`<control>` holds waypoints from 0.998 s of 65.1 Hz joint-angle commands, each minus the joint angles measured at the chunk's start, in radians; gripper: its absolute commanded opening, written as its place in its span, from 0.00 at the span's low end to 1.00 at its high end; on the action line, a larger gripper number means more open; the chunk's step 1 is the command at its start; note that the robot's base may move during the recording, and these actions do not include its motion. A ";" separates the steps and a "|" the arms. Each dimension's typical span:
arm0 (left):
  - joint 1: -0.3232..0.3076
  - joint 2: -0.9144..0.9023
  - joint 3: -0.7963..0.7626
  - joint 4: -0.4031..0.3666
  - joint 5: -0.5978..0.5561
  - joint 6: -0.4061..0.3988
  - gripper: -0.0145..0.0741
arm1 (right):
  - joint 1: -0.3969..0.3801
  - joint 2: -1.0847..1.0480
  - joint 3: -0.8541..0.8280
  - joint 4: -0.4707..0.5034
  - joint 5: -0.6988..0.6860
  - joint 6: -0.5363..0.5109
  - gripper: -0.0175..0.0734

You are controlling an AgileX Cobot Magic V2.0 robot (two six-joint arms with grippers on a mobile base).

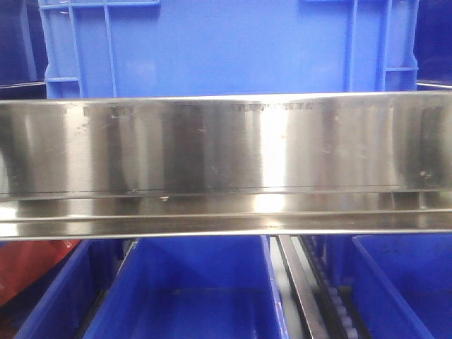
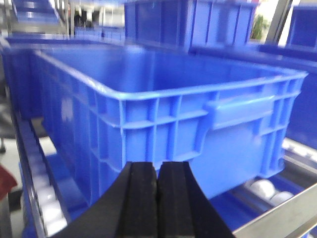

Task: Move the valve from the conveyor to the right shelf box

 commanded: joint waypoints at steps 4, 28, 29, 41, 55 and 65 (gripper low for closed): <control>-0.006 -0.052 0.003 -0.008 -0.036 -0.004 0.04 | 0.003 -0.070 0.010 -0.006 -0.009 -0.006 0.01; -0.006 -0.073 0.003 -0.008 -0.051 -0.004 0.04 | 0.003 -0.116 0.010 -0.006 -0.005 -0.006 0.01; -0.006 -0.073 0.003 -0.008 -0.051 -0.004 0.04 | 0.003 -0.116 0.010 -0.006 -0.005 -0.006 0.01; -0.006 -0.073 0.003 -0.008 -0.051 -0.004 0.04 | -0.015 -0.146 0.034 -0.049 -0.009 -0.006 0.01; -0.006 -0.073 0.003 -0.008 -0.051 -0.004 0.04 | -0.197 -0.273 0.216 -0.086 -0.009 -0.006 0.01; -0.006 -0.073 0.003 -0.008 -0.051 -0.004 0.04 | -0.338 -0.373 0.365 -0.086 -0.012 -0.006 0.01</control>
